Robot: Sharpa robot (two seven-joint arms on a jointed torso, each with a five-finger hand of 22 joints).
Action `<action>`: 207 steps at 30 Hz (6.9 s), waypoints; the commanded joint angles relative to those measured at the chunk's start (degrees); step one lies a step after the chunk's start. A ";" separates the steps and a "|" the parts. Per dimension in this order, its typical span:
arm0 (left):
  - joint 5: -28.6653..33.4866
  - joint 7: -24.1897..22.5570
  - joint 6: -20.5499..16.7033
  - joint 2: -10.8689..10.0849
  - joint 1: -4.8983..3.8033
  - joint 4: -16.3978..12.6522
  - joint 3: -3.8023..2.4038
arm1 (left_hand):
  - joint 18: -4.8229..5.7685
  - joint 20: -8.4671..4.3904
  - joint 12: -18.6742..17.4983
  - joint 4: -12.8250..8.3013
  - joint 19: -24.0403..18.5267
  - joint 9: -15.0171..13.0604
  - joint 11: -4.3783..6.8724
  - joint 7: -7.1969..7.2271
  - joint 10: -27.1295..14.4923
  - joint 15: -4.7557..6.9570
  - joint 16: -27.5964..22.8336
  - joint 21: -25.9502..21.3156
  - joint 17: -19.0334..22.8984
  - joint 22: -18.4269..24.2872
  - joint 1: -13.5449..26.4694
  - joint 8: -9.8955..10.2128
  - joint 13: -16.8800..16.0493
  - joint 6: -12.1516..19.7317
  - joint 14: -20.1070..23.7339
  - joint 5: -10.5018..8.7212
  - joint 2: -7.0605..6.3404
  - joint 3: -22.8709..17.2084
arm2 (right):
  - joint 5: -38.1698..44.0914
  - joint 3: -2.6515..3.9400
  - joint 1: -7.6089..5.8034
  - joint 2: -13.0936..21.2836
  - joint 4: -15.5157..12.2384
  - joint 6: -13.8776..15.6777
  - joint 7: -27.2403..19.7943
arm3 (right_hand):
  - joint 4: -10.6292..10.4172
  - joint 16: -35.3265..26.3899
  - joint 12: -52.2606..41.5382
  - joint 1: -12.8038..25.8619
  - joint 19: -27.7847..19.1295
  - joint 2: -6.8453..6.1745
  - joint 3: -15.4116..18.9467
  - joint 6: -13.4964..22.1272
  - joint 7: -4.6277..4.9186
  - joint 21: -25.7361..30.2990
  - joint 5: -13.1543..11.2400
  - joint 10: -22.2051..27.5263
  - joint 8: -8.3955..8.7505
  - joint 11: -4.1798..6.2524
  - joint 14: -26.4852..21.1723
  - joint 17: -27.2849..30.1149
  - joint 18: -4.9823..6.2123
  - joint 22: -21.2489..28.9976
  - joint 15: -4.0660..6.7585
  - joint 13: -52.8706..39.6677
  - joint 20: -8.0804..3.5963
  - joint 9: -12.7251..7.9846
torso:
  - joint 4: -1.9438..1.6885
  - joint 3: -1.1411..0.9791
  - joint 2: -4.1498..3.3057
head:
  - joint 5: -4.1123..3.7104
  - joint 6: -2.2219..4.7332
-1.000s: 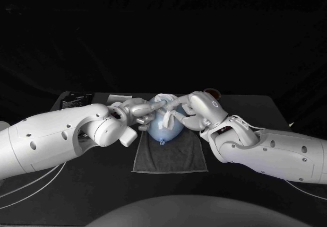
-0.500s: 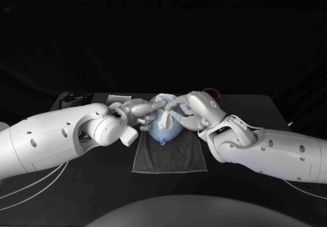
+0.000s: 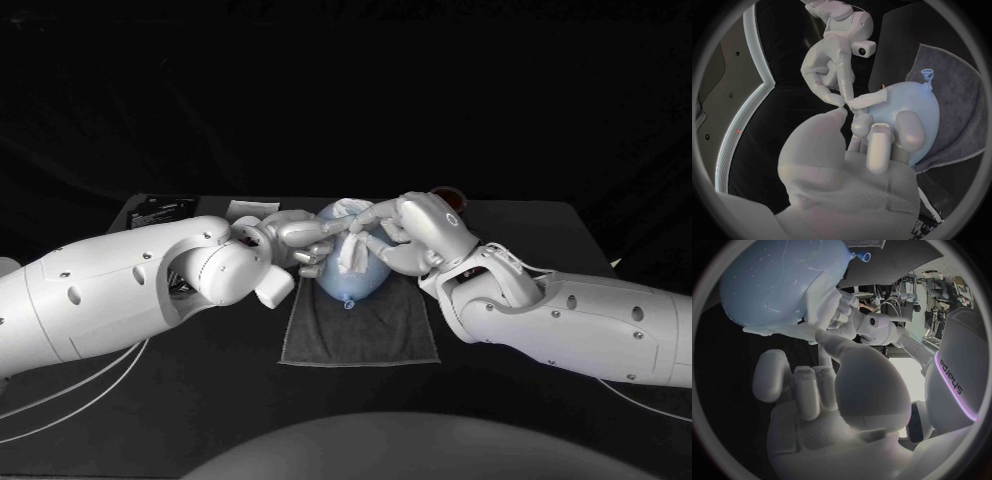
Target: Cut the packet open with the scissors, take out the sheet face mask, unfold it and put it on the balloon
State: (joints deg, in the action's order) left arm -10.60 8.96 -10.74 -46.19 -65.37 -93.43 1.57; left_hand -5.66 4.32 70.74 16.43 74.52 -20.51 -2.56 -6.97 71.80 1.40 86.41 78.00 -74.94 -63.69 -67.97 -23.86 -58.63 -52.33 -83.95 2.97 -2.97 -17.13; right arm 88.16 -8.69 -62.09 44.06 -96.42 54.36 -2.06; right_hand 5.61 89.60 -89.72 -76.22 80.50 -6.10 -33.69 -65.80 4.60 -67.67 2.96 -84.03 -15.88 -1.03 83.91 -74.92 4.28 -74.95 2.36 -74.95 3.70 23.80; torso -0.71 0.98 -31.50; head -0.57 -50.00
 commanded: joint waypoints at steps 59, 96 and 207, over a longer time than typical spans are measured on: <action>-2.94 -2.99 1.02 -3.13 -0.25 0.90 -0.05 | 0.66 -1.20 1.17 -17.04 0.87 -9.38 1.64 1.41 3.99 1.24 0.72 1.36 -7.61 -3.04 -8.08 -8.29 -5.03 -1.41 -4.11 -0.12 -4.92 -24.03 | 0.86 0.05 -0.44 5.52 -1.74 -1.21 -0.04 | 0.12 0.40 -0.28 0.39 0.16 0.23 -0.52 0.17 0.28 -0.43 -0.18 -5.97 -0.65 0.44 6.09 -15.08 0.15 -9.21 0.33 -15.05 -0.24 0.23 | -0.01 -0.04 0.03 | -0.57 0.00; -6.20 0.26 12.01 -8.38 -0.36 -1.00 -0.11 | 0.64 -1.23 1.15 -17.46 0.82 -9.77 1.63 1.40 4.01 1.25 0.70 1.37 -7.58 -3.01 -7.48 -8.40 -5.13 -1.36 -4.10 -0.12 -5.11 -25.10 | 0.89 0.02 -2.53 9.96 -3.68 -14.25 -3.56 | 0.02 0.40 -0.28 0.96 -0.49 0.06 -0.85 0.64 0.41 0.77 -0.19 -5.97 -1.13 0.29 6.09 -15.08 0.37 -8.89 0.12 -15.05 -0.27 0.51 | -0.06 0.03 0.06 | -0.60 0.00; -33.24 -15.84 -6.91 -15.76 1.63 -5.07 4.36 | -3.83 1.10 -13.74 -5.31 -14.55 -4.54 -0.70 -0.65 -15.88 -1.00 -10.43 -15.99 12.94 21.87 -12.31 -4.73 17.30 3.65 5.11 -0.15 -9.54 1.70 | -29.03 -2.07 1.50 18.18 -11.40 -13.42 11.80 | -16.65 0.40 0.21 2.67 -2.40 -3.22 19.40 6.47 1.03 8.75 5.54 -5.69 -2.54 -0.30 6.09 -15.08 1.50 -7.17 -0.37 -14.61 0.66 -3.05 | -0.02 0.00 0.14 | -1.10 0.00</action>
State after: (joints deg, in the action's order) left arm -42.99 -1.38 -13.08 -61.87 -63.95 -98.05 5.87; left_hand -9.31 5.38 56.98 11.30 59.77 -25.05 -3.30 -7.49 56.09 0.38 75.83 61.88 -61.83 -41.63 -79.83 -28.26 -41.26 -48.32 -78.66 2.89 -12.52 -15.49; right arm 63.95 -10.74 -60.84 62.17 -107.48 38.99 6.51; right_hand -10.67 89.80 -89.30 -73.34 77.68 -9.54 -14.26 -58.97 5.53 -58.58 8.13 -84.02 -18.19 -1.83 84.03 -74.90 6.07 -74.92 1.66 -74.93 4.32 20.81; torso -0.68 0.99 -31.36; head -1.54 -50.01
